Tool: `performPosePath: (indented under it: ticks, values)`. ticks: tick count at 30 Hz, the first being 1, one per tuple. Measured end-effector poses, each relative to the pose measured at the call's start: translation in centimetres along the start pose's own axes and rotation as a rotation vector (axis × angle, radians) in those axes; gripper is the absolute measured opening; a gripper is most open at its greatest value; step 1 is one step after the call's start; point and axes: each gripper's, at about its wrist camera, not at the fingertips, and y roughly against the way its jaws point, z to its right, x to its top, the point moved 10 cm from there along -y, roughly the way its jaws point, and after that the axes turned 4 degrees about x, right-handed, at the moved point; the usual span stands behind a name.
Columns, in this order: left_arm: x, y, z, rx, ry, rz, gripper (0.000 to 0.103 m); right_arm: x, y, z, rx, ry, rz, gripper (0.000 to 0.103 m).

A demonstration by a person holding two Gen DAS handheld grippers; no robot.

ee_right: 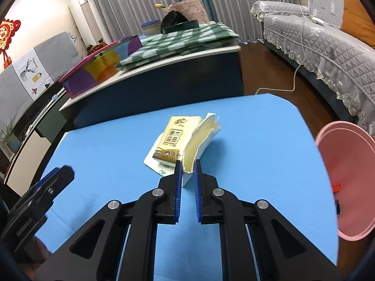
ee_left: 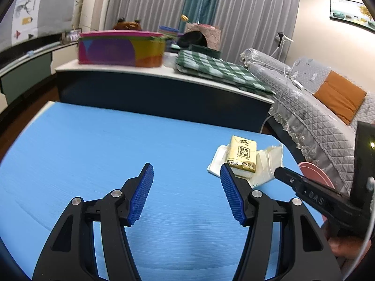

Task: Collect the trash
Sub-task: 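Grasp the white wrapper with the right tool while the left tool grasps the yellow tissue pack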

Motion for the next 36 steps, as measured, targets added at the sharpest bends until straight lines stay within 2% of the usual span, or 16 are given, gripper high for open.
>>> performPosePath:
  ticks: [8, 13, 22, 30, 33, 36]
  values:
    - [-1.7, -2.6, 6.6, -0.081, -0.046, -0.052, 0.058, -1.2, 2.4, 2.8, 0.003, 0.001, 0.000, 0.010]
    - [-2.8, -4.4, 10.6, -0.131, -0.074, -0.092, 0.058, -1.8, 3.4, 4.5, 0.026, -0.041, -0.002, 0.010]
    - [-4.4, -6.9, 14.6, -0.169, -0.103, -0.158, 0.059, -2.1, 4.3, 6.6, 0.026, -0.059, -0.001, 0.010]
    - [-5.1, -8.3, 15.0, -0.194, -0.069, -0.215, 0.058, -2.3, 4.3, 7.3, 0.033, -0.073, -0.003, 0.010]
    - [-5.4, -8.4, 15.3, -0.225, -0.057, -0.231, 0.048, -2.2, 4.3, 7.3, 0.030, -0.073, -0.004, 0.010]
    - [-5.3, -8.0, 15.3, -0.222, -0.072, -0.218, 0.037, -2.4, 4.3, 7.3, 0.027, -0.073, -0.005, 0.010]
